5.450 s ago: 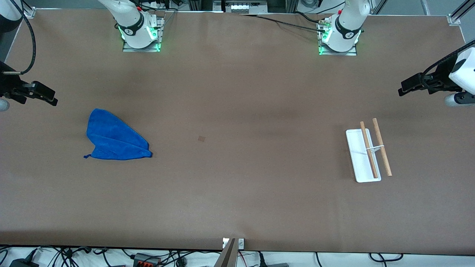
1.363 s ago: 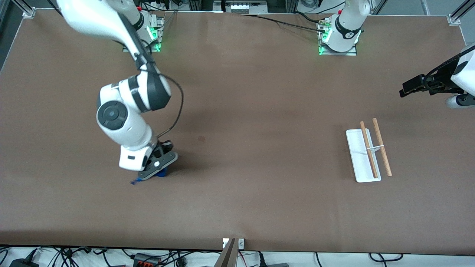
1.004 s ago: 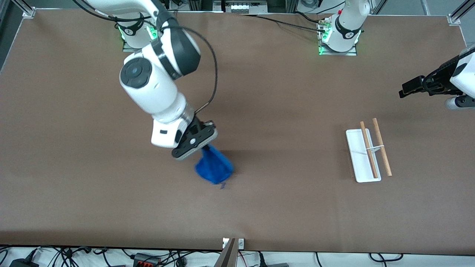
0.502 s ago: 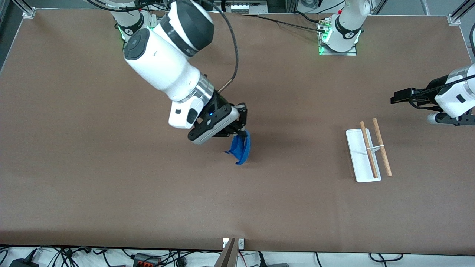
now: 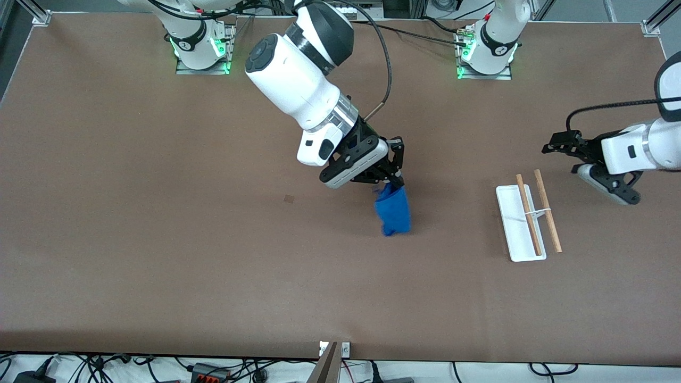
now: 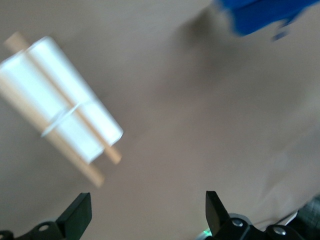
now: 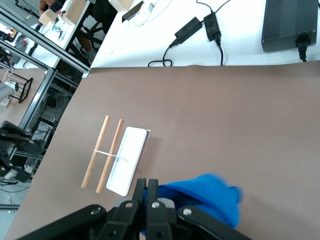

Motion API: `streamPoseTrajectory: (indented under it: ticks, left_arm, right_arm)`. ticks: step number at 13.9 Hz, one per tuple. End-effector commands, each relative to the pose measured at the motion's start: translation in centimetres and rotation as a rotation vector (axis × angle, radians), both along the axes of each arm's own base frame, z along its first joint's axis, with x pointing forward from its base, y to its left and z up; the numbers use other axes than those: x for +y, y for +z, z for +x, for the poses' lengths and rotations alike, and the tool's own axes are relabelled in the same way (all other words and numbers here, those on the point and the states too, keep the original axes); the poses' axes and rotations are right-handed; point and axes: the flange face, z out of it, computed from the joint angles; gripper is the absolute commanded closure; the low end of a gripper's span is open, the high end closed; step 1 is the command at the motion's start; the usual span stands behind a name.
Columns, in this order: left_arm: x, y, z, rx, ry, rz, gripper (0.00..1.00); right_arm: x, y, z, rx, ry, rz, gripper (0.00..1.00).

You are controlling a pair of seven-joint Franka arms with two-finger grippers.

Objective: Pass towel and hang on rack
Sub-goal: 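Hold the towel with the right gripper while the left gripper reaches it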

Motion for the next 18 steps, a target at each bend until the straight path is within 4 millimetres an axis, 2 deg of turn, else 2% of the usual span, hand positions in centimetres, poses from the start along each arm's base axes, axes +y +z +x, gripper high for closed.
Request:
streamPoseTrajectory:
  ticks: [1,3,5,6,7,11,16,18]
  left_arm:
    - [-0.6,-3.6,1.7,-0.077,-0.251,-0.192,0.00]
    - [-2.3,-8.2,2.1,-0.124,-0.398,-0.442,0.00]
    - [-3.1,-11.2,2.4,-0.133,-0.444,-0.538,0.00]
    - [-4.6,-12.1,2.5,-0.171,-0.486,-0.625,0.00]
    - [-5.9,-13.9,2.6,-0.201,-0.520,-0.709,0.00]
    - [-9.7,-20.6,2.7,-0.317,-0.501,-0.987,0.00]
    - [-15.1,-25.5,1.6,-0.430,-0.491,-1.120,0.00]
    - [-15.5,-26.7,0.9,-0.450,-0.487,-1.122,0.00]
  right_arm:
    - [1.6,0.9,-1.0,-0.002,-0.019,0.060,1.00]
    - [1.9,1.0,-1.3,-0.006,-0.028,0.074,1.00]
    - [2.4,0.9,-1.7,-0.006,-0.022,0.076,1.00]
    - [2.4,0.9,-1.7,-0.006,-0.022,0.076,1.00]
    - [2.4,0.9,-1.7,-0.006,-0.022,0.076,1.00]
    - [2.4,0.6,-1.6,-0.010,-0.016,0.067,1.00]
    - [2.4,0.7,-1.6,-0.016,-0.013,0.064,1.00]
    - [2.4,0.7,-1.6,-0.017,-0.014,0.064,1.00]
